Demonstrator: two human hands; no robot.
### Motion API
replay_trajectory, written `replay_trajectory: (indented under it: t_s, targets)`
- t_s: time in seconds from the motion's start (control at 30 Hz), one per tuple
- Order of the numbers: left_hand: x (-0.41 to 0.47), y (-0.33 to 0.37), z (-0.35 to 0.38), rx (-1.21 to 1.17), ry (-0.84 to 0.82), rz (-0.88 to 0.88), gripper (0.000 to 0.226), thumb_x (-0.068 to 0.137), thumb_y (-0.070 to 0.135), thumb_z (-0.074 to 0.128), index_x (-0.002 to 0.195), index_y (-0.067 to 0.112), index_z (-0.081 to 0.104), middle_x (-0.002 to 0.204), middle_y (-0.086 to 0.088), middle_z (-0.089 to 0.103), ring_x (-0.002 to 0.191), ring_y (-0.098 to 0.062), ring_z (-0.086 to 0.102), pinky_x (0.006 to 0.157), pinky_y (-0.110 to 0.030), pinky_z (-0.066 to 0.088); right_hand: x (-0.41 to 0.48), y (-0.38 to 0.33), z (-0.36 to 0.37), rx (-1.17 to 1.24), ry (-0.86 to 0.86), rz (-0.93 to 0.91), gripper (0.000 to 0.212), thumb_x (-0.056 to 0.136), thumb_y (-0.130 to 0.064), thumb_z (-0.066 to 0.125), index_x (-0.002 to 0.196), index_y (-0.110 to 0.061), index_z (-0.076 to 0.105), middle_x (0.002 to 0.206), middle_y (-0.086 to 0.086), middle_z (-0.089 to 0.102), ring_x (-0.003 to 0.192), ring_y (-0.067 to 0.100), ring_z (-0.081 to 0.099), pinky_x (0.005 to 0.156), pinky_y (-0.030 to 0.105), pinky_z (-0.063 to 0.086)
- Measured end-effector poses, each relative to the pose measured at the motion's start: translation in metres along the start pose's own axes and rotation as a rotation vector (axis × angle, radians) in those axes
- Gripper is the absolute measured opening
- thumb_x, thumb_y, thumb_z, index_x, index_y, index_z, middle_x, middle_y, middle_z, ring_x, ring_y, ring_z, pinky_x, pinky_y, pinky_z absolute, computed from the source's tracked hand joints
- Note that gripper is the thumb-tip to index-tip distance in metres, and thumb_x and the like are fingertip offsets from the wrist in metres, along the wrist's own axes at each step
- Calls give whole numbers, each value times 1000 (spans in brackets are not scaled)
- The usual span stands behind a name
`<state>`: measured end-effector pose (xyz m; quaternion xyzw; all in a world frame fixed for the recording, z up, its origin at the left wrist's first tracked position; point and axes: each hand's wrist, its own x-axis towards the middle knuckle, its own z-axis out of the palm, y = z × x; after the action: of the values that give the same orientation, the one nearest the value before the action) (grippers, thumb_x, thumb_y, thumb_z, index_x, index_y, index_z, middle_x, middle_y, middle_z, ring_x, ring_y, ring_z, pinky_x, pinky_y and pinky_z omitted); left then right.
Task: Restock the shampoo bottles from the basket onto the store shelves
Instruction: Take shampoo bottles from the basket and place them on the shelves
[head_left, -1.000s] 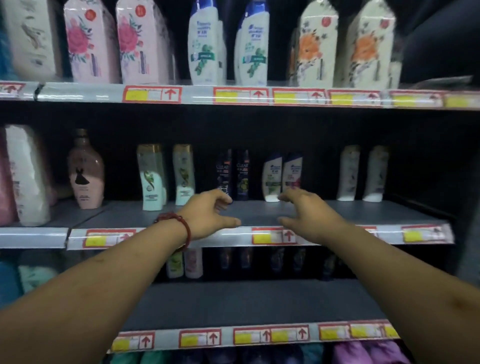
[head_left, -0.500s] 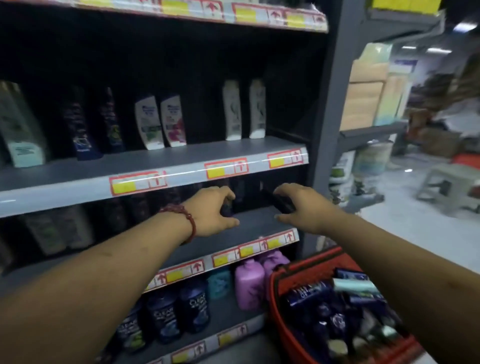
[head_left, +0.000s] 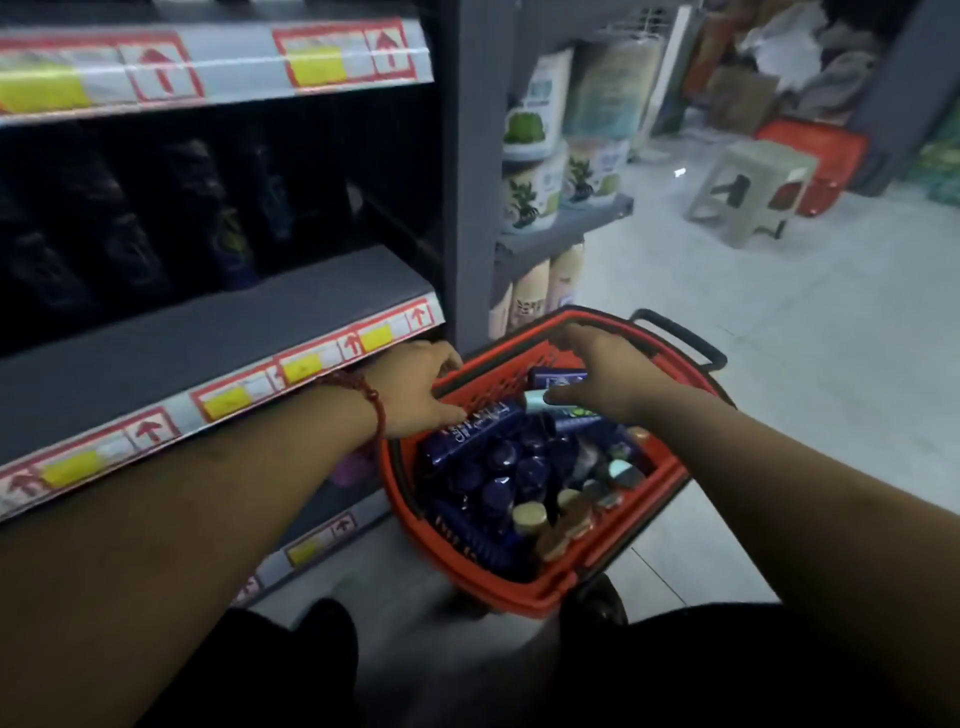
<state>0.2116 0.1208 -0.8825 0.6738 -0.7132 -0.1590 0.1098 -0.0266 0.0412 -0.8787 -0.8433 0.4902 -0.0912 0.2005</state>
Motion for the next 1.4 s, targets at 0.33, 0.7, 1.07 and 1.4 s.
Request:
replay_trajectory:
  t_s: [0.33, 0.7, 1.07, 1.4]
  targets:
    - [47, -24, 96, 13, -96, -50, 54, 78, 32, 78, 126, 15, 57, 119, -8, 61, 107, -25, 59, 95, -33, 46, -7, 106, 47, -62, -106, 251, 69, 77, -27, 85, 137, -17, 54, 132, 8, 59, 115, 26, 58, 86, 27, 42]
    - [88, -41, 137, 252, -326, -202, 53, 81, 34, 72, 124, 11, 52, 123, -11, 60, 105, -26, 61, 91, -34, 50, 41, 109, 86, -251, -264, 121, 73, 82, -32, 75, 145, -18, 41, 138, 7, 50, 122, 30, 52, 101, 44, 47]
    - [89, -43, 152, 86, -458, -445, 103, 65, 46, 84, 136, 1, 25, 118, -19, 63, 97, -32, 68, 84, -39, 58, 64, 114, 111, -696, -327, 96, 68, 92, -40, 63, 151, -19, 34, 147, 15, 33, 131, 33, 39, 108, 47, 40]
    - [78, -45, 136, -501, -351, -358, 33, 85, 13, 76, 109, 6, 55, 85, -14, 64, 67, -23, 66, 61, -37, 62, 53, 116, 96, -690, -291, 59, 67, 86, -43, 69, 146, -26, 44, 140, 4, 45, 128, 31, 44, 106, 50, 38]
